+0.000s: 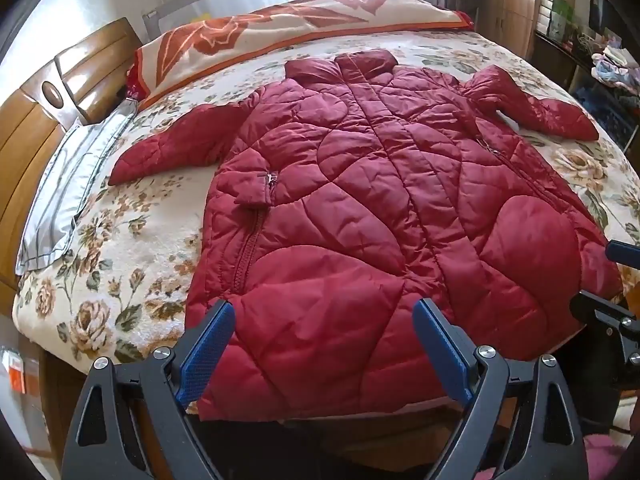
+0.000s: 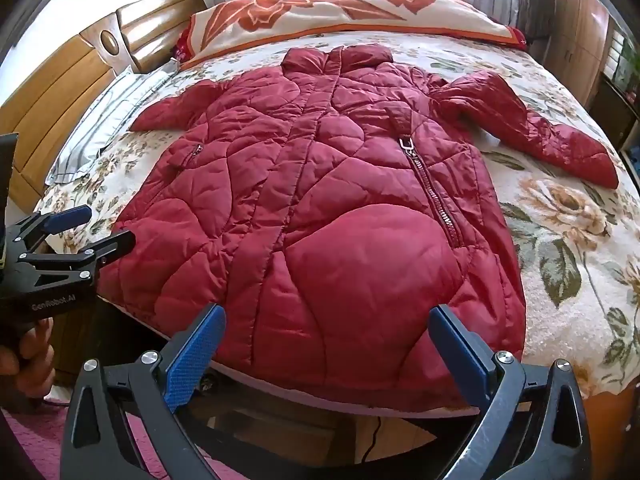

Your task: Fold large clothes

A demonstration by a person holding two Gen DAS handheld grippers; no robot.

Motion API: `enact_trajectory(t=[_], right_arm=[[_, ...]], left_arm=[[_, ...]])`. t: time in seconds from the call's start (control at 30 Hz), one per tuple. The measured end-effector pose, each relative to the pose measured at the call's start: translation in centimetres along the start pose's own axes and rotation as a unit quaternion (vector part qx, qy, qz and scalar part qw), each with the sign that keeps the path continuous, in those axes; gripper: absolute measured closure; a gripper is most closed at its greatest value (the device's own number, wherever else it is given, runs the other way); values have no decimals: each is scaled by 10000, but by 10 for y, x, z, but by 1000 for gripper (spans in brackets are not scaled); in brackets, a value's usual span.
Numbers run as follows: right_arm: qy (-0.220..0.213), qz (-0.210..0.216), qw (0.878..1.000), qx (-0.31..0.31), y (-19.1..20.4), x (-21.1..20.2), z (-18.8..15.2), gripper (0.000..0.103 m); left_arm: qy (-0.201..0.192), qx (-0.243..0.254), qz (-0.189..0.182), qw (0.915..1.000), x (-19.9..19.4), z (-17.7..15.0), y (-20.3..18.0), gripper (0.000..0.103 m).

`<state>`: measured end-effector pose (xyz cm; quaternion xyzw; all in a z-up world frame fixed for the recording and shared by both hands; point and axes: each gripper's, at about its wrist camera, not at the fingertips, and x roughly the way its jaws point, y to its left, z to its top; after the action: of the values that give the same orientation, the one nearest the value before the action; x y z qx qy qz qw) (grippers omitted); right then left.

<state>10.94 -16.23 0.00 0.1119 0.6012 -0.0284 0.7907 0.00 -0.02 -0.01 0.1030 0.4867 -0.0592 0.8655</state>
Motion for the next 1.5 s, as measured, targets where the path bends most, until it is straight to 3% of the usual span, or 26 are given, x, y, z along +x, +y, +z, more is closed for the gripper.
enact_trajectory(t=[0.73,1.13,1.5], right_arm=[[-68,43,10000,-3,-1,-5,7,1],[-91,50,9999,-5,0,-7,9,1],[-118,87,9999,34,-1,-7,15,1]], left_arm=[[-45,35,-29,10000,-1,4,-3,12],[-352,155,215,9990,-2,5,-5,12],[46,96,9,9999,5,11,-5,12]])
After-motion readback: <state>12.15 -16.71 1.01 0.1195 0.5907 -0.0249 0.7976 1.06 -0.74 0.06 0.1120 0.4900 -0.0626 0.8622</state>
